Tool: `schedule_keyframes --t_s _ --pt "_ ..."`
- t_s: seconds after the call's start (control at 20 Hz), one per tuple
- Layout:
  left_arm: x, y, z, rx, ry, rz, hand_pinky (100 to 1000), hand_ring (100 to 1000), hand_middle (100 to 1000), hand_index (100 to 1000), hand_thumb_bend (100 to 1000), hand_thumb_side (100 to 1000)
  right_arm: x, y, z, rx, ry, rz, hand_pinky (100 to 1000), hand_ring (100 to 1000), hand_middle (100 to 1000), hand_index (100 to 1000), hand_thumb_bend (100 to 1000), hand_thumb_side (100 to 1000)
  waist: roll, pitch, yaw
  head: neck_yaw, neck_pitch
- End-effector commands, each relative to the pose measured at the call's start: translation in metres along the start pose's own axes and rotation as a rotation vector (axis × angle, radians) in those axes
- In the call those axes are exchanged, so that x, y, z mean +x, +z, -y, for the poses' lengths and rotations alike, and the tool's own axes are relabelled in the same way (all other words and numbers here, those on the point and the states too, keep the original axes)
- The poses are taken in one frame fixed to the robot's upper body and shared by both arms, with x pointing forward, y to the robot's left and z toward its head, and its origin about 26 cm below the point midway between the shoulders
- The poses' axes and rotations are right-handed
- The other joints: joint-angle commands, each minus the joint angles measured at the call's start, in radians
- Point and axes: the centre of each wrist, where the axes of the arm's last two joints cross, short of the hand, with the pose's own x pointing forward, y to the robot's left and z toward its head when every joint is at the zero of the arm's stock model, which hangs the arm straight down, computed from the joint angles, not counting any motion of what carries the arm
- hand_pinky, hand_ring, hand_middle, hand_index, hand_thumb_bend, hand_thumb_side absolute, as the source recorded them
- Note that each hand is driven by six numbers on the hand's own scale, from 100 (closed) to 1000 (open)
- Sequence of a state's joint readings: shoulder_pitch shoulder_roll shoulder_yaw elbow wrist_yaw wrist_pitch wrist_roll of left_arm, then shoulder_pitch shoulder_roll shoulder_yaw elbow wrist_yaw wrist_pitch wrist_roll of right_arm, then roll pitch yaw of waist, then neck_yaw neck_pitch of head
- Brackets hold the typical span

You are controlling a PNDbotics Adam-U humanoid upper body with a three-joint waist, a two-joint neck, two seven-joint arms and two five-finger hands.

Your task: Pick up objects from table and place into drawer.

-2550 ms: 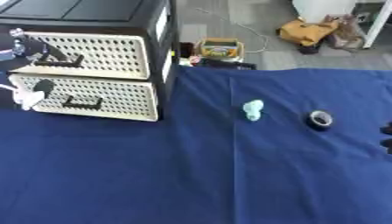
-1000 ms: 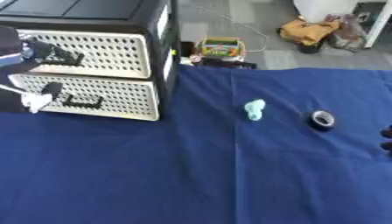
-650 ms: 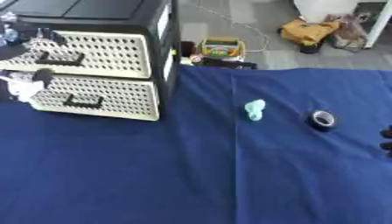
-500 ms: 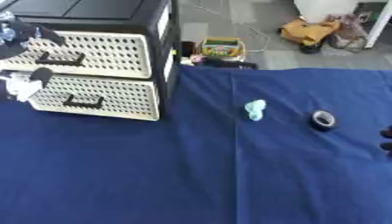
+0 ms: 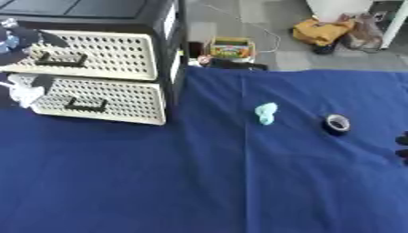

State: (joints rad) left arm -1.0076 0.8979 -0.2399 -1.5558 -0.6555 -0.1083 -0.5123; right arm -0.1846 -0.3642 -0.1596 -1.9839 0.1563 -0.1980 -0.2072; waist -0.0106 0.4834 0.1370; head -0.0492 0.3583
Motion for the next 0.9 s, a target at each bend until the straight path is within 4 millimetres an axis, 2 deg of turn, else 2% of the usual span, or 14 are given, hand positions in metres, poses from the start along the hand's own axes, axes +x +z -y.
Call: schedule_keyframes --t_s 0.05,0.4,0.9 --pt "-0.0037 0.0013 -0.0101 0.017 -0.037 -0.015 209 100 100 926 100 292 0.0049 -0.0041 0.0028 -0.002 0.009 0.028 628 710 383 711 188 873 0.001 -0.019 0.000 0.004 -0.014" --pt "-0.0029 -0.0031 -0.0074 0.040 -0.056 -0.030 226 100 100 958 100 289 0.0052 -0.0047 0.0018 0.001 0.005 0.028 629 710 383 710 187 871 0.001 -0.015 0.000 0.006 -0.020" --pt "-0.0034 -0.0001 -0.0117 0.076 -0.039 -0.041 228 100 100 942 100 283 0.0052 -0.0042 0.0004 0.004 0.000 0.024 630 711 383 710 185 871 -0.003 -0.013 0.002 0.010 -0.020"
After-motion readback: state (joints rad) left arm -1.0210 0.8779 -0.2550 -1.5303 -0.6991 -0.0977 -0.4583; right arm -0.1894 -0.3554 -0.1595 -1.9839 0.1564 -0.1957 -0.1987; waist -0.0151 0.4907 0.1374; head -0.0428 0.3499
